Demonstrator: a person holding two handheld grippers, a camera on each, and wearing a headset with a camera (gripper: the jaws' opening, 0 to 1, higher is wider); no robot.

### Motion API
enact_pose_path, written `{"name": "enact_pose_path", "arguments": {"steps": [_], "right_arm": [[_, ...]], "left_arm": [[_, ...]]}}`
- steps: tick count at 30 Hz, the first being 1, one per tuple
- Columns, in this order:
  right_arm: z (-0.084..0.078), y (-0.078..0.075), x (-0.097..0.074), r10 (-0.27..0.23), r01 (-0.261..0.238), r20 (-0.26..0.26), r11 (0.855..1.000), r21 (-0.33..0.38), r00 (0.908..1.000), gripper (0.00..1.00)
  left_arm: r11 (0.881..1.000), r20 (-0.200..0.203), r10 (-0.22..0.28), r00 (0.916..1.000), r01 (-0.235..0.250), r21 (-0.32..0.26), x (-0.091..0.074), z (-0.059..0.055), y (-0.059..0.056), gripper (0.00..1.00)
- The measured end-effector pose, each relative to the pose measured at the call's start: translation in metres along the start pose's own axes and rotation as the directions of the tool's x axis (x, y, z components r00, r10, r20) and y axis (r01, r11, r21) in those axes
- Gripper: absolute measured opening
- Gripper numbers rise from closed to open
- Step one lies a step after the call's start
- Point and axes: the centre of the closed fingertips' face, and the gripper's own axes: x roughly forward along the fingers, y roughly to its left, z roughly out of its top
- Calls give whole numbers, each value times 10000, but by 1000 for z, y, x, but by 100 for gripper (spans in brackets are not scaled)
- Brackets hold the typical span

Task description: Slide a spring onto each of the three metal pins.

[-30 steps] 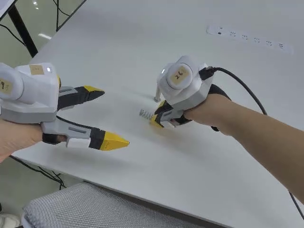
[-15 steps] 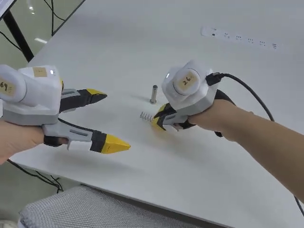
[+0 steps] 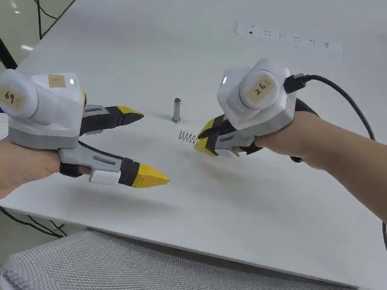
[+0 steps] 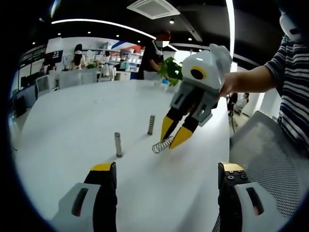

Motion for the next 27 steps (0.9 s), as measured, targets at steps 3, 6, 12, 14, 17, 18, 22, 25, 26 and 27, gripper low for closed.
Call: {"name": "enact_pose_path", "arguments": {"steps": [3, 6, 12, 14, 17, 18, 22, 25, 26, 27], "right_arm": [[-3, 5, -7, 5, -5, 27, 9999, -116, 10000, 13], [-6, 8, -13, -48, 49, 53, 9996, -283, 10000, 13], [-8, 12, -25, -163, 174, 173, 9977, -649, 9997, 13], [-10, 14, -28, -206, 219, 180, 9970, -738, 9996, 13], [-15, 16, -31, -247, 249, 37, 9945, -1014, 9997, 13], [-16, 17, -32, -218, 219, 20, 9944, -1038, 9998, 13], [-21, 19, -34, -165, 155, -74, 9927, -1196, 9998, 13], [-21, 19, -37, -173, 168, -34, 9918, -1267, 9998, 13], [-20, 18, -38, -192, 191, 4, 9918, -1260, 9998, 13], [-19, 18, -39, -217, 218, 26, 9916, -1271, 9998, 13]], "left_arm": [[9994, -31, -291, 9996, 291, 208, 10, 4, -8, 83], [9985, -19, -465, 9989, 465, 273, 18, 9, -11, 82], [9948, -105, -863, 9962, 867, 531, 34, 16, -16, 77], [9934, -109, -978, 9951, 982, 589, 38, 19, -17, 73], [9921, -115, -1098, 9939, 1103, 602, 44, 21, -20, 68], [9895, -112, -1240, 9922, 1245, 737, 47, 22, -23, 66], [9840, -184, -1528, 9881, 1539, 894, 56, 24, -29, 59], [9820, -297, -1600, 9867, 1621, 966, 59, 24, -29, 53], [9804, -290, -1686, 9853, 1706, 980, 59, 24, -30, 50], [9801, -279, -1712, 9848, 1731, 975, 60, 25, -30, 48]]}}
